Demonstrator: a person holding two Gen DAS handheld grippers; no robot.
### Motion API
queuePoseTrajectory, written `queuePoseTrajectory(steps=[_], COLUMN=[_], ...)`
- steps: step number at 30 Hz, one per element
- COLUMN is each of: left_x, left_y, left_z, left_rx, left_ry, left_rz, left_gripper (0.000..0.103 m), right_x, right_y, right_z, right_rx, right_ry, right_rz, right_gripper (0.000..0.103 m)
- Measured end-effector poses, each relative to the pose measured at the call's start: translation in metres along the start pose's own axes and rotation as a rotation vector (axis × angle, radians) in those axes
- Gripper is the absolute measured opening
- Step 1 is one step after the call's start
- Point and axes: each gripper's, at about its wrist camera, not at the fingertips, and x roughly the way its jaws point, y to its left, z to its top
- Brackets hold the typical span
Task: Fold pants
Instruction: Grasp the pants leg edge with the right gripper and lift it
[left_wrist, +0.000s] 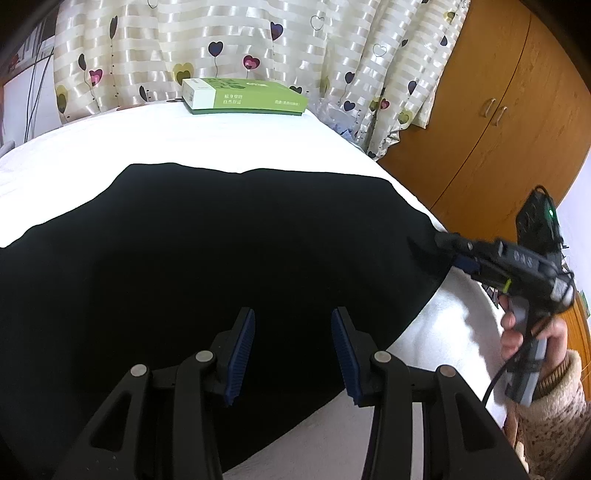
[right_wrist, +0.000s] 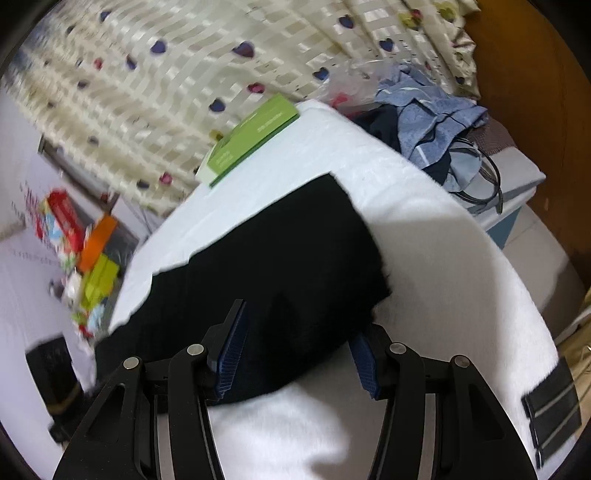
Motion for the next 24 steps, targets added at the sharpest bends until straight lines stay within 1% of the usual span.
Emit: queuePoseTrajectory(steps=[2, 3, 4, 5, 7, 8, 9, 12, 16, 19, 20, 22, 24], left_x=[0.000, 0.000, 0.000, 0.000, 0.002, 0.003, 0.004, 0.007, 0.011, 0.013, 0.014, 0.018, 0.023], left_y=[0.000, 0.000, 0.000, 0.001, 0.001, 0.000, -0.001, -0.003, -0.005, -0.005, -0.004, -0.002, 0.001], left_z=[0.000, 0.001, 0.001, 0.002, 0.004, 0.006, 0.007, 0.013, 0.024, 0.037, 0.042, 0.052, 0.064], left_rx=[0.001, 0.000, 0.000, -0.003, -0.003, 0.001, 0.006, 0.015, 0.010, -0.008, -0.016, -0.044, -0.080], left_ry=[0.001, 0.001, 0.001, 0.002, 0.006, 0.007, 0.008, 0.013, 0.016, 0.015, 0.013, 0.014, 0.020], left_rz=[0.001, 0.000, -0.002, -0.005, -0.009, -0.009, -0.010, -0.021, -0.046, -0.093, -0.110, -0.136, -0.184], left_gripper=[0.046, 0.046, 0.046, 0.046, 0.046, 0.046, 0.046, 0.046, 0.046, 0.046, 0.050, 0.055, 0.056], right_x=[0.001, 0.000, 0.001, 0.001, -0.002, -0.003, -0.003, -0.004, 0.001, 0.007, 0.011, 0.016, 0.018], right_y=[-0.003, -0.003, -0.003, -0.003, -0.004, -0.003, -0.001, 0.016, 0.042, 0.056, 0.061, 0.068, 0.074], right_z=[0.001, 0.001, 0.001, 0.001, 0.003, 0.004, 0.005, 0.008, 0.006, 0.000, -0.002, -0.007, -0.011], right_rx=[0.028, 0.031, 0.023, 0.021, 0.034, 0.028, 0.019, -0.061, -0.172, -0.240, -0.257, -0.289, -0.321], right_ry=[-0.012, -0.020, -0.026, -0.027, -0.040, -0.047, -0.051, -0.062, -0.063, -0.054, -0.041, -0.027, -0.018], right_rz=[0.007, 0.001, -0.022, -0.036, -0.025, -0.018, -0.017, -0.018, 0.000, 0.005, 0.012, 0.021, 0.019], right_gripper=[0.053, 0.047, 0.034, 0.029, 0.015, 0.013, 0.011, 0.008, 0.007, 0.007, 0.007, 0.007, 0.007])
